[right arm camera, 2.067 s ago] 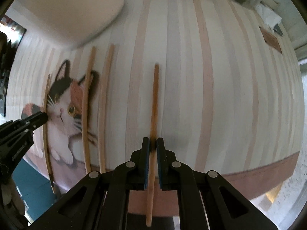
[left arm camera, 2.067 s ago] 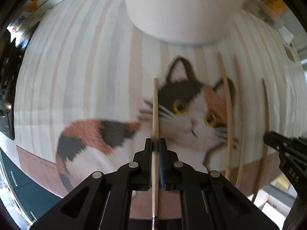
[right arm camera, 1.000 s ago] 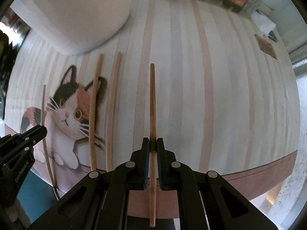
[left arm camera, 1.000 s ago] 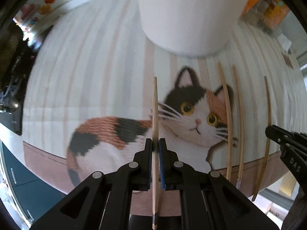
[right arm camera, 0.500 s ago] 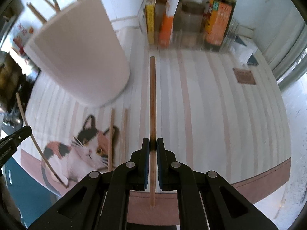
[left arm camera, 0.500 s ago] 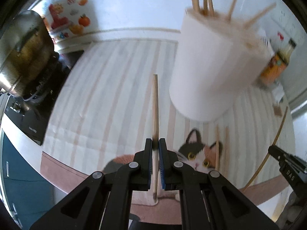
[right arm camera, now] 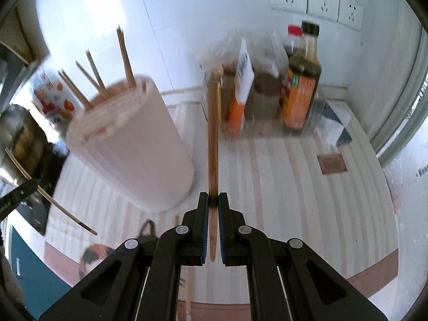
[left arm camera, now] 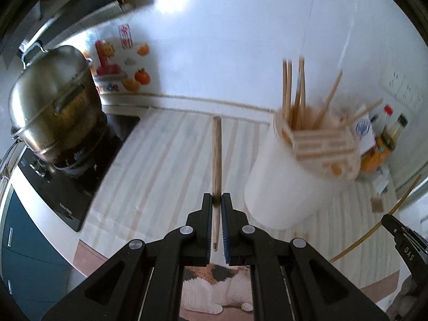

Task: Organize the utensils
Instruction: 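Lift the left tool's chopstick toward the holder while the right tool carries its own, then lower the left tool's chopstick into the holder while the right tool lowers its own, then open the left tool over the holder while the right tool opens too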

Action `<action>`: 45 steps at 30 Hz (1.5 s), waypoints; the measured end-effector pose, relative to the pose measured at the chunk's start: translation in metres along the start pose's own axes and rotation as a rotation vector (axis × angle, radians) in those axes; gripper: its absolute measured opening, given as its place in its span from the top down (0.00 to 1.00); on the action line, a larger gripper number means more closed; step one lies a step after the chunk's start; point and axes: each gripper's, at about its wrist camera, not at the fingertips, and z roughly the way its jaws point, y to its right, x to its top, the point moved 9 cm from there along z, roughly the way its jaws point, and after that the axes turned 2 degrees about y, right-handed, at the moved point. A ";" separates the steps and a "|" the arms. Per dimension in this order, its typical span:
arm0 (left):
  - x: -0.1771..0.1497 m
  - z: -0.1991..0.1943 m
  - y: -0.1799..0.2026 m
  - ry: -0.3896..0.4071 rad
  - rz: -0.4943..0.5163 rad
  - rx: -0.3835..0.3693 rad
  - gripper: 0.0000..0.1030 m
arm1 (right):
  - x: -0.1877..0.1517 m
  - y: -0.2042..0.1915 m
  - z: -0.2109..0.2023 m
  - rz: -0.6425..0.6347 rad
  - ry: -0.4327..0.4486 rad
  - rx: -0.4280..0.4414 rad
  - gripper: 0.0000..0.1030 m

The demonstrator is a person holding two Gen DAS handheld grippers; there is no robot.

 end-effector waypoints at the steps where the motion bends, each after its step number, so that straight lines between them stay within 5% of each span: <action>1: 0.008 -0.009 -0.002 0.014 -0.016 -0.011 0.96 | 0.007 -0.002 -0.005 0.010 0.011 0.014 0.93; 12: 0.101 -0.122 -0.015 0.199 -0.183 -0.198 0.96 | 0.097 -0.044 -0.081 0.140 0.104 0.318 0.93; 16: 0.127 -0.141 -0.006 0.248 -0.190 -0.235 0.96 | 0.138 -0.058 -0.096 0.138 0.174 0.347 0.93; 27: 0.166 -0.079 0.041 0.187 -0.202 -0.275 0.96 | 0.221 -0.074 -0.052 0.156 0.210 0.258 0.93; 34: 0.170 -0.023 0.063 0.121 -0.154 -0.235 0.96 | 0.226 -0.077 -0.015 0.118 0.167 0.200 0.93; 42: 0.162 -0.007 0.081 0.029 -0.071 -0.222 0.94 | 0.211 -0.094 0.020 0.028 0.036 0.226 0.92; 45: 0.163 -0.026 0.083 0.077 -0.026 -0.190 0.74 | 0.204 -0.098 0.026 0.022 -0.021 0.248 0.85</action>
